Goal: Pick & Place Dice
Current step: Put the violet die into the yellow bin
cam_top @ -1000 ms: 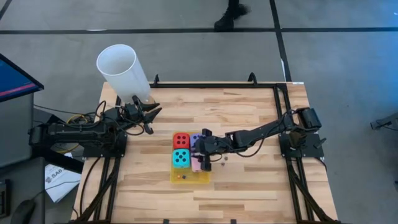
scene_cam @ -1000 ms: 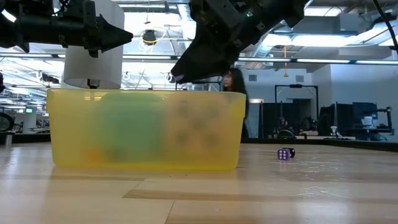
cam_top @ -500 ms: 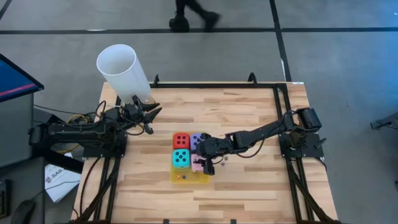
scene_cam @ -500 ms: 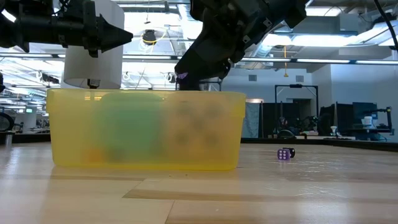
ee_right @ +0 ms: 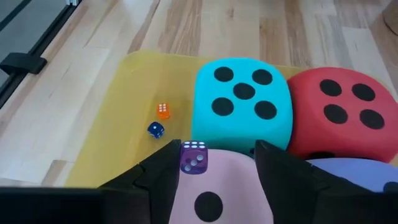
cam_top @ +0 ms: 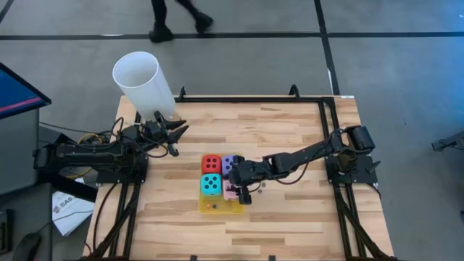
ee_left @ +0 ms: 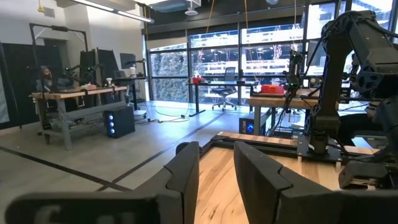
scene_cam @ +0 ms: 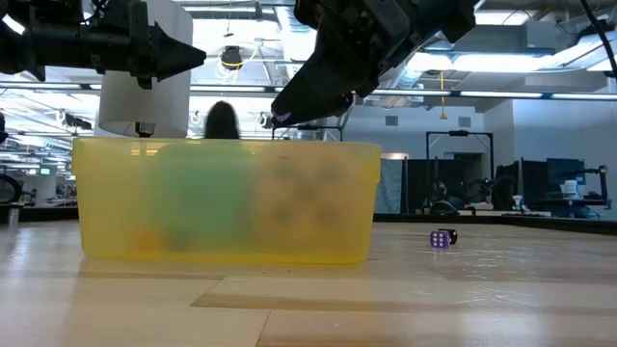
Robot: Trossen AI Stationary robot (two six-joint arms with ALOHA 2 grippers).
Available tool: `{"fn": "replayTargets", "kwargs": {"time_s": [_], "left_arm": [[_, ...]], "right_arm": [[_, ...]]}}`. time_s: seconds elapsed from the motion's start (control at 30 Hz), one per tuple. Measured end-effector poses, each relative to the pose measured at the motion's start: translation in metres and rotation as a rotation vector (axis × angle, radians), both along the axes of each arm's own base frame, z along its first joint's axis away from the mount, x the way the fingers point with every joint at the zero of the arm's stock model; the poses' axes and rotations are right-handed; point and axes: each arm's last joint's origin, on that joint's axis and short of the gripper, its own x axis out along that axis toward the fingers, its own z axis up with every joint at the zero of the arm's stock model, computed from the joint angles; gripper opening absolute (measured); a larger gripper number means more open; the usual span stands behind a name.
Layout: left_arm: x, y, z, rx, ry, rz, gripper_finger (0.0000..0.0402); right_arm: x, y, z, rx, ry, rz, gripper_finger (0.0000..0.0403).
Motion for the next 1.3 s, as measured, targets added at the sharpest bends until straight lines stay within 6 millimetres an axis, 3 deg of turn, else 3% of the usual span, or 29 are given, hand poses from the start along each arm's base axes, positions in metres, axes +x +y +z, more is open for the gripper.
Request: {"fn": "replayTargets", "kwargs": {"time_s": [0.37, 0.63, 0.83, 1.1, 1.3], "left_arm": [[0.000, 0.000, 0.000, 0.000, 0.000, 0.000, 0.0090], [0.002, -0.002, -0.002, -0.052, -0.003, -0.052, 0.0090], [0.011, -0.014, -0.010, -0.121, 0.048, -0.304, 0.0090], [0.028, -0.029, -0.020, -0.124, 0.089, -0.410, 0.0090], [0.041, -0.046, -0.024, -0.023, 0.074, -0.366, 0.0090]], "right_arm": [[-0.004, -0.001, -0.005, -0.007, 0.063, -0.008, 0.0210], [0.001, 0.000, 0.001, 0.009, -0.016, -0.011, 0.0210], [0.002, -0.005, 0.002, 0.010, -0.022, -0.021, 0.0210], [0.003, -0.008, 0.002, 0.010, -0.022, -0.031, 0.0210], [0.003, -0.008, 0.002, 0.010, -0.022, -0.031, 0.0210]]}}
